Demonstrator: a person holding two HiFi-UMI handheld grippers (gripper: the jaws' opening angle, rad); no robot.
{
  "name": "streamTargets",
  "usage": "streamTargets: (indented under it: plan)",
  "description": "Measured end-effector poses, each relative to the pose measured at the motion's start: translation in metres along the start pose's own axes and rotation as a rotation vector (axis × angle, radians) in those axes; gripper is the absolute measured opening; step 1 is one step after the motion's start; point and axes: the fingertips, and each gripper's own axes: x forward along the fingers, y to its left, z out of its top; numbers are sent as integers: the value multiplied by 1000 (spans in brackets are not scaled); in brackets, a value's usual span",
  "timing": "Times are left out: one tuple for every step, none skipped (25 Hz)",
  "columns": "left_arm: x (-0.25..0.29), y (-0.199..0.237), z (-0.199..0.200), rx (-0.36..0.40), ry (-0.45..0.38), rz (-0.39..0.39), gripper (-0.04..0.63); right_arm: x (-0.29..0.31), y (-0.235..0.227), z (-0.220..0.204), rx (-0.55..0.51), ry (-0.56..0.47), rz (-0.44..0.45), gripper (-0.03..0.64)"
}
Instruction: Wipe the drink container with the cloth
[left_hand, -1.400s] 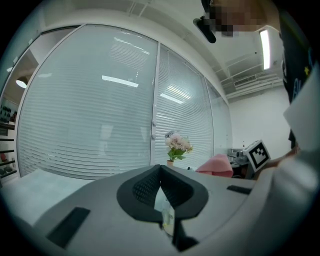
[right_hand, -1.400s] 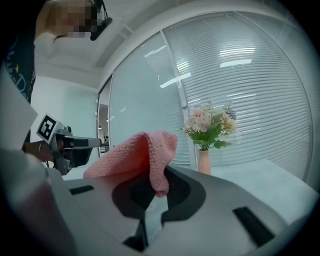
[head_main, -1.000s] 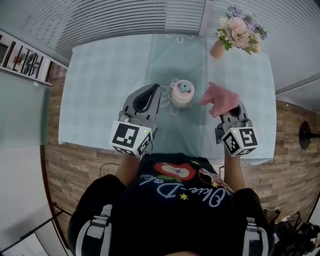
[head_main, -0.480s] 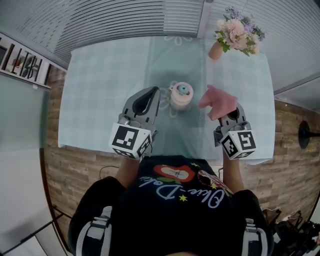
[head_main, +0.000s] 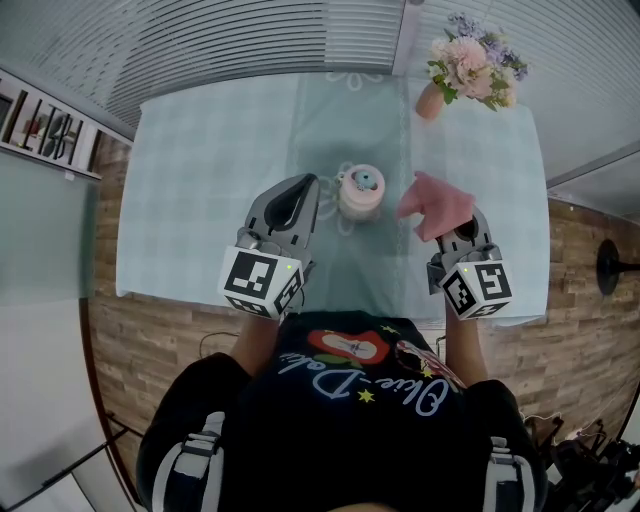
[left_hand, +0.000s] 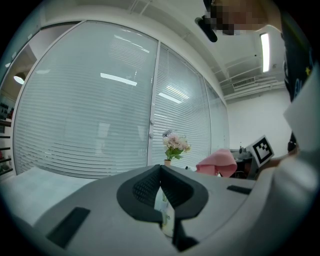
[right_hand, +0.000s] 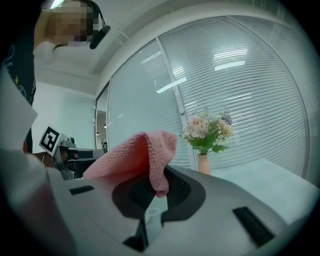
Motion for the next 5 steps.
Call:
streamTargets:
  plan:
    - [0, 0, 0, 0, 1, 0, 3, 0, 0, 0, 1, 0, -1, 12]
    - [0, 0, 0, -1, 1, 1, 3, 0, 0, 0, 2, 0, -2, 12]
    - [0, 0, 0, -1, 1, 1, 3, -1, 0, 0, 3, 1, -2, 12]
    - [0, 0, 0, -1, 1, 1, 3, -1, 0, 0, 4, 1, -3, 12]
    - [0, 1, 0, -1, 1, 2, 3, -1, 0, 0, 4, 1, -4, 12]
